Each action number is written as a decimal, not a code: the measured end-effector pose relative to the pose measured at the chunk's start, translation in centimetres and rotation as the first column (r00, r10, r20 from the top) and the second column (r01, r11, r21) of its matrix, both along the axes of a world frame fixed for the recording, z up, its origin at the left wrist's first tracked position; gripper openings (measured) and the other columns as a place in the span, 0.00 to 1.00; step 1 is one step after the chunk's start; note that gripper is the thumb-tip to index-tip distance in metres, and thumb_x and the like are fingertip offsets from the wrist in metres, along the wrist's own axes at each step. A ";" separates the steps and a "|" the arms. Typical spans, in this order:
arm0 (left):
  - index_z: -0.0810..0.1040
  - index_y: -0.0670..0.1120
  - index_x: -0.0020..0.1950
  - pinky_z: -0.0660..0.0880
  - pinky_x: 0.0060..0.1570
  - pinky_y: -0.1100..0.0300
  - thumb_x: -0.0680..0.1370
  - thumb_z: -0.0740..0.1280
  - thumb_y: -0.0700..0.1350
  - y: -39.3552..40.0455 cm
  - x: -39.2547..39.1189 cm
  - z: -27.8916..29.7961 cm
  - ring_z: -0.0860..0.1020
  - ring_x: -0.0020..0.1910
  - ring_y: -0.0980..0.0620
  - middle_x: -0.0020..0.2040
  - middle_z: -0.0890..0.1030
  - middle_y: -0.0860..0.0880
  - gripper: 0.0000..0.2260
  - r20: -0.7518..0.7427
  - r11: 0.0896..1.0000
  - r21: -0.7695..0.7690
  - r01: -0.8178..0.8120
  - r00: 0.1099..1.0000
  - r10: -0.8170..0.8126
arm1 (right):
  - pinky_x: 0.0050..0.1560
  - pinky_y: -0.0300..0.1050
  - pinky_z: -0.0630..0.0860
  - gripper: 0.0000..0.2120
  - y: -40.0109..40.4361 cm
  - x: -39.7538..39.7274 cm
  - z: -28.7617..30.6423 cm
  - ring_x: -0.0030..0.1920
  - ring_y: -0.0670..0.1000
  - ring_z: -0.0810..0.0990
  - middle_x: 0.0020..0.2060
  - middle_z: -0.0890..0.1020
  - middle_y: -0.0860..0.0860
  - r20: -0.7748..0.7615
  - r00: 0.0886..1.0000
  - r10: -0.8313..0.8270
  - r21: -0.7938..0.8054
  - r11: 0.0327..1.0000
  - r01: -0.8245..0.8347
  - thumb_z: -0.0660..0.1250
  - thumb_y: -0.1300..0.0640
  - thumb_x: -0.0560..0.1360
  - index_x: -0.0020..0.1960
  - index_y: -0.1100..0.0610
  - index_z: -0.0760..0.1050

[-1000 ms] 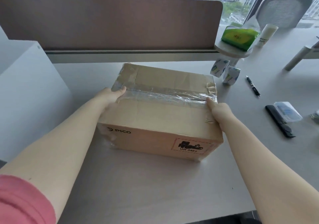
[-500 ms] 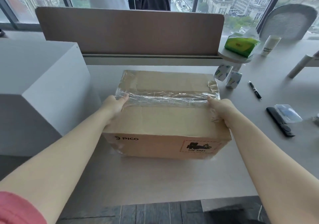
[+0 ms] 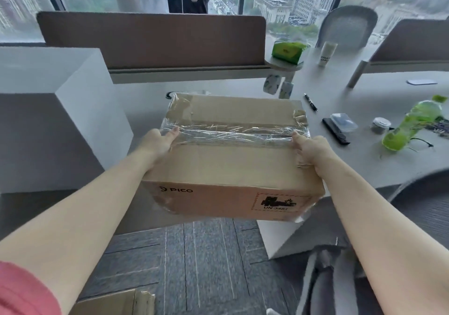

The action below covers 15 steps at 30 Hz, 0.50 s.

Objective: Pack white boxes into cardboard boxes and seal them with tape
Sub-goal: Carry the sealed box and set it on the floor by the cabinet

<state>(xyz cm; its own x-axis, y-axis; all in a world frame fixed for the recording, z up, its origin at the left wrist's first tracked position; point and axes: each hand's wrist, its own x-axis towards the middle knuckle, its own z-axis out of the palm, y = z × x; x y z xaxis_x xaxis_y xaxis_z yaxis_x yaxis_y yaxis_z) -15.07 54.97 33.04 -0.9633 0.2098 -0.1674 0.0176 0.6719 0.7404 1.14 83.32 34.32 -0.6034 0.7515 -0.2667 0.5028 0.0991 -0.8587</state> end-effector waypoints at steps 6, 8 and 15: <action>0.74 0.36 0.58 0.66 0.48 0.56 0.78 0.58 0.59 4.3 0.9 1.0 0.73 0.49 0.43 0.46 0.75 0.44 0.26 -0.012 0.973 0.040 0.228 0.974 -0.228 | 0.45 0.43 0.68 0.26 -0.5 6.7 1.2 0.48 0.53 0.72 0.48 0.73 0.57 0.001 0.978 -0.208 0.017 0.978 0.208 0.63 0.46 0.76 0.62 0.68 0.70; 0.73 0.37 0.55 0.66 0.48 0.55 0.78 0.58 0.59 6.2 1.2 1.3 0.72 0.48 0.44 0.44 0.75 0.45 0.24 -0.011 0.948 0.040 0.314 0.949 -0.314 | 0.46 0.44 0.69 0.24 -1.1 9.4 1.6 0.49 0.54 0.72 0.49 0.73 0.56 0.002 0.953 -0.303 0.015 0.953 0.303 0.62 0.46 0.76 0.61 0.65 0.71; 0.75 0.36 0.58 0.68 0.50 0.55 0.78 0.58 0.59 12.3 5.6 3.3 0.74 0.50 0.42 0.49 0.77 0.40 0.26 -0.014 0.758 -0.025 0.652 0.758 -0.652 | 0.59 0.47 0.68 0.26 -5.0 19.7 3.1 0.61 0.58 0.73 0.62 0.75 0.59 -0.023 0.798 -0.602 0.046 0.797 0.602 0.63 0.47 0.76 0.65 0.65 0.70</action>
<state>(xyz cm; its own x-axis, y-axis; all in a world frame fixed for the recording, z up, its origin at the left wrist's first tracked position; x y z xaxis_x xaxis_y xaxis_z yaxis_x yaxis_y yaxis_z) -9.43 67.27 36.38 -0.5982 0.7854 -0.1590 0.4714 0.5053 0.7228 20.81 78.35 37.38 -0.0264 0.9756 -0.2179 0.4694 -0.1804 -0.8644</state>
